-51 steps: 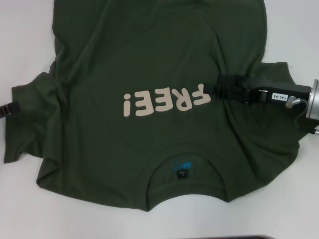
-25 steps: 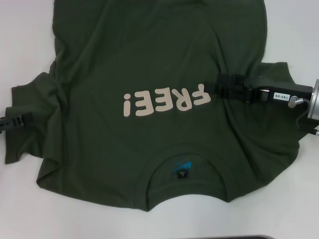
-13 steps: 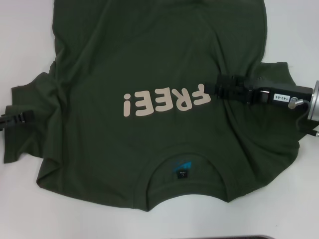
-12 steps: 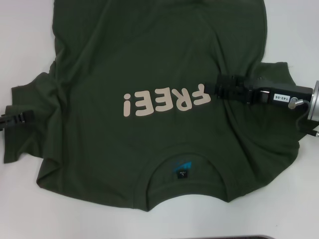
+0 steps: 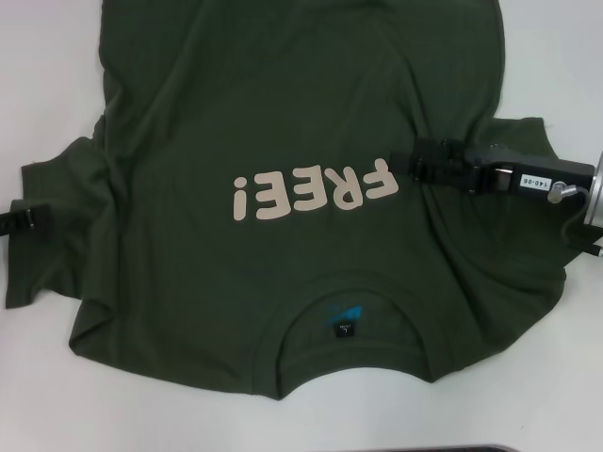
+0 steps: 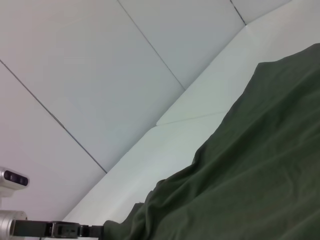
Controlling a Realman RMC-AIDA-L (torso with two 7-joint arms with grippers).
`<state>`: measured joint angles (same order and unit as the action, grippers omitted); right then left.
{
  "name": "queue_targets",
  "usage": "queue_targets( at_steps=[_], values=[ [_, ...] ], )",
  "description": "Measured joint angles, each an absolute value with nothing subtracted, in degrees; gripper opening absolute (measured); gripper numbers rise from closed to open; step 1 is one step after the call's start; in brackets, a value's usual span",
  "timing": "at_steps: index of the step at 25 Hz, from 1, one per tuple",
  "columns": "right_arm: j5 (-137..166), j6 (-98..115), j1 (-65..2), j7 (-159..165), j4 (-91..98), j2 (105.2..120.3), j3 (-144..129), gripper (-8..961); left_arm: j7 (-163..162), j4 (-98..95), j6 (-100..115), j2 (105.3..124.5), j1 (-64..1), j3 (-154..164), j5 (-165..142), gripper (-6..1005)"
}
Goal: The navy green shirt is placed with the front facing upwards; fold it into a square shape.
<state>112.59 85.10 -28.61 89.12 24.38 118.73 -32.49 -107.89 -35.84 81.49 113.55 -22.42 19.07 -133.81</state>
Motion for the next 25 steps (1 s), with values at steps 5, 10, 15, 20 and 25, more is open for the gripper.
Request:
queue_targets(
  at_steps=[5,10,15,20,25],
  values=[
    [112.6,85.3,-28.6,89.1,24.4,118.73,-32.1,892,-108.4,-35.8,81.3,113.53,-23.1,19.3,-135.7,662],
    [112.6,85.7,-28.5,89.1,24.5,118.73,-31.7,892,-108.5,-35.9,81.6,113.54,-23.2,19.4,-135.9,463],
    [112.6,85.8,-28.3,88.9,24.5,118.73,-31.3,892,-108.5,-35.9,81.7,113.55,-23.2,19.4,-136.0,258],
    [112.6,85.8,-28.1,88.8,24.5,118.73,-31.3,892,-108.7,-35.9,81.7,113.55,-23.3,19.4,-136.0,5],
    [112.6,85.9,-28.0,88.7,24.4,118.73,-31.3,892,-109.0,-35.9,82.1,113.55,-23.3,19.4,-135.8,4]
  ],
)
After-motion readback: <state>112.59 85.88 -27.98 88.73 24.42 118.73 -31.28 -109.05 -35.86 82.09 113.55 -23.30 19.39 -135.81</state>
